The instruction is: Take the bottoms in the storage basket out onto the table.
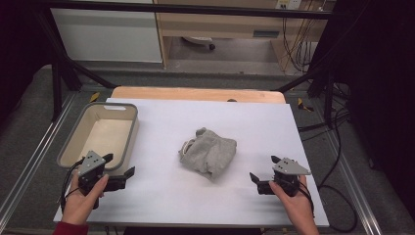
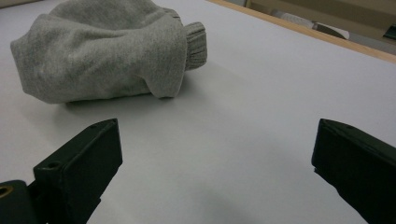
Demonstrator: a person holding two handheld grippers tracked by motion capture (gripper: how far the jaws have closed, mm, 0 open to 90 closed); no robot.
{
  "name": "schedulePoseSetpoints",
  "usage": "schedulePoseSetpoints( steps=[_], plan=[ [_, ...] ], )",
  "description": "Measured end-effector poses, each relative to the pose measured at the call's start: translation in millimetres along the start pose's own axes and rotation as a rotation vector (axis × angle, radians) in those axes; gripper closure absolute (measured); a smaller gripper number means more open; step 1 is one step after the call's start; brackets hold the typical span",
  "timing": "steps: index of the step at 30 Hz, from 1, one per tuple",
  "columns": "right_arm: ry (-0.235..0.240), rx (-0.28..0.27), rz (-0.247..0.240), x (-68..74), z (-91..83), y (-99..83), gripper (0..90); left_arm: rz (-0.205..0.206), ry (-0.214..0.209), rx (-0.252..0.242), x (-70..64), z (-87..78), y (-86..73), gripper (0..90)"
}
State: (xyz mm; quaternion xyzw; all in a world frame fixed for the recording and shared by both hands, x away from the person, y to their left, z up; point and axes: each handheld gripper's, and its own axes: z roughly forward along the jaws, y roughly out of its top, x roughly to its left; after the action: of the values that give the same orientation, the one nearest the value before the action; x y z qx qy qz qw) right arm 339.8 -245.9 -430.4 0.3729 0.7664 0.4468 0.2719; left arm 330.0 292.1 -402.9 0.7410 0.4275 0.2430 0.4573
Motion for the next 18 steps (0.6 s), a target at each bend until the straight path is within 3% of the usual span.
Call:
schedulePoseSetpoints(
  steps=[18],
  plan=[
    [0.020,0.033,-0.012,2.8,5.0,-1.0,2.1,-0.020,-0.012,0.025,1.5,9.0,-7.7,5.7]
  ],
)
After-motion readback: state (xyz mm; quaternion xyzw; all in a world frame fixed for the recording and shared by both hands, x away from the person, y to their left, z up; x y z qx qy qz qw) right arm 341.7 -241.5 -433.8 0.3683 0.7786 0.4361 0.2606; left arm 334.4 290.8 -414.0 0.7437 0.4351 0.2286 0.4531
